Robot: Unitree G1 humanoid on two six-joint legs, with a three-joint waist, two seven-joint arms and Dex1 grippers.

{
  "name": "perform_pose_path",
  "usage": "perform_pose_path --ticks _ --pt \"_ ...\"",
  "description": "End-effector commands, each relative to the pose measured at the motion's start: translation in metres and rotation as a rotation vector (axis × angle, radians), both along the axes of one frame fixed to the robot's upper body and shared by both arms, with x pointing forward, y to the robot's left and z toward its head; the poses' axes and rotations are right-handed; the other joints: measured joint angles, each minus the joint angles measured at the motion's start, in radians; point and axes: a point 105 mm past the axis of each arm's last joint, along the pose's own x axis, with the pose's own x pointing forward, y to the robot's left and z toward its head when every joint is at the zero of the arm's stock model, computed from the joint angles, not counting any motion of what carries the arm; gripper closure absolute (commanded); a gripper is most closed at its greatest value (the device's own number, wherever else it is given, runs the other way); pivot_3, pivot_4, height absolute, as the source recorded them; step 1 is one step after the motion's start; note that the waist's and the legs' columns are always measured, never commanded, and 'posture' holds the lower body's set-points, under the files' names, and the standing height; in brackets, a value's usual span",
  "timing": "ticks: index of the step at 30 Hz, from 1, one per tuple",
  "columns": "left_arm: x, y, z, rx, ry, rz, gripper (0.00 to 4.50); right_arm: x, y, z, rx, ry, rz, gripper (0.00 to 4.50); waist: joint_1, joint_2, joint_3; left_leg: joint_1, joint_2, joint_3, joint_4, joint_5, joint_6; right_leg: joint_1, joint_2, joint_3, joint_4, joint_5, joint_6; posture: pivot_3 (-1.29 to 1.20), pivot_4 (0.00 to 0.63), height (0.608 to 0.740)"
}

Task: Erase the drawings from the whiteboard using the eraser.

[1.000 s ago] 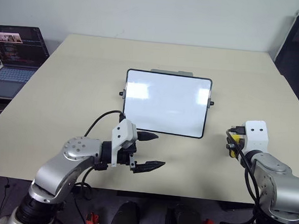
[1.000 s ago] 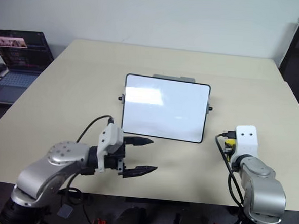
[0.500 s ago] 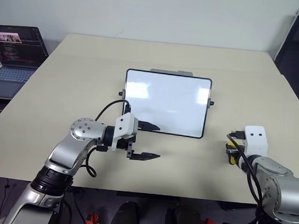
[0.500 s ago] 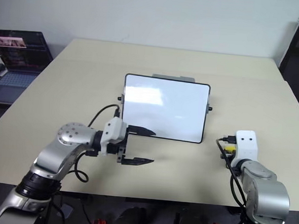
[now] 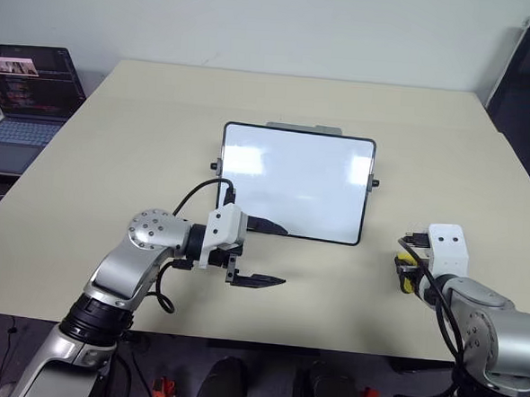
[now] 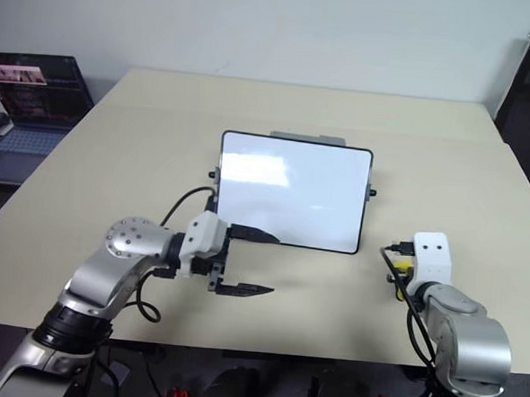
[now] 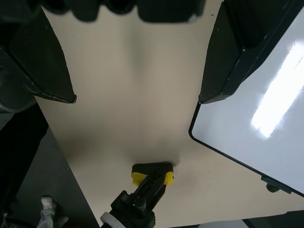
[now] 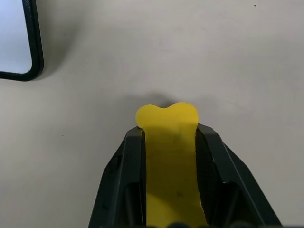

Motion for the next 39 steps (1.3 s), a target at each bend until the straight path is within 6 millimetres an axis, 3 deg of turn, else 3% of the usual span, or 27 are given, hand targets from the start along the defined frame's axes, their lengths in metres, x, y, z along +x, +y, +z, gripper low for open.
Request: perform_pose_path --ticks 1,12,20,29,32,39 --pt "-0.002 -0.004 0.009 -0.012 -0.040 -0.021 0.00 0.004 0.004 0.005 0.004 -0.018 0.008 3.42 0.000 0.000 0.000 0.000 0.000 0.000 0.000 0.000 0.000 0.000 0.000 0.000 0.000 0.000 0.000 0.00 0.150 0.740" --pt "-0.002 -0.002 0.010 -0.011 -0.046 -0.008 0.00 0.011 0.008 0.006 0.005 -0.015 0.021 3.42 0.000 0.000 0.000 0.000 0.000 0.000 0.000 0.000 0.000 0.000 0.000 0.000 0.000 0.000 0.000 0.00 0.150 0.740" --pt "-0.001 0.000 0.010 -0.007 -0.050 -0.004 0.00 0.002 -0.014 0.001 -0.050 0.022 -0.023 3.42 0.001 0.000 0.000 0.000 0.000 -0.001 0.000 0.000 0.000 0.001 0.000 0.000 0.000 0.000 0.000 0.00 0.150 0.740" --pt "0.001 -0.001 0.011 -0.008 -0.058 -0.003 0.00 0.005 -0.015 0.000 -0.053 0.029 -0.011 3.42 0.001 0.000 0.000 0.001 0.000 -0.001 0.001 0.000 0.000 0.002 0.000 0.000 0.000 0.000 0.000 0.00 0.150 0.740" --pt "0.001 -0.002 0.011 -0.009 -0.060 -0.001 0.00 0.006 -0.017 0.000 -0.058 0.029 -0.011 2.56 0.001 0.000 0.000 0.001 0.000 -0.001 0.001 0.000 0.000 0.002 0.000 0.000 0.000 0.000 0.000 0.00 0.150 0.740" --pt "0.001 -0.002 0.013 -0.014 -0.063 0.003 0.00 0.011 -0.015 0.001 -0.067 0.020 0.001 0.12 -0.002 0.000 0.000 0.001 0.000 -0.001 0.001 0.000 0.000 0.002 0.000 0.000 0.000 0.000 0.000 0.00 0.150 0.740"
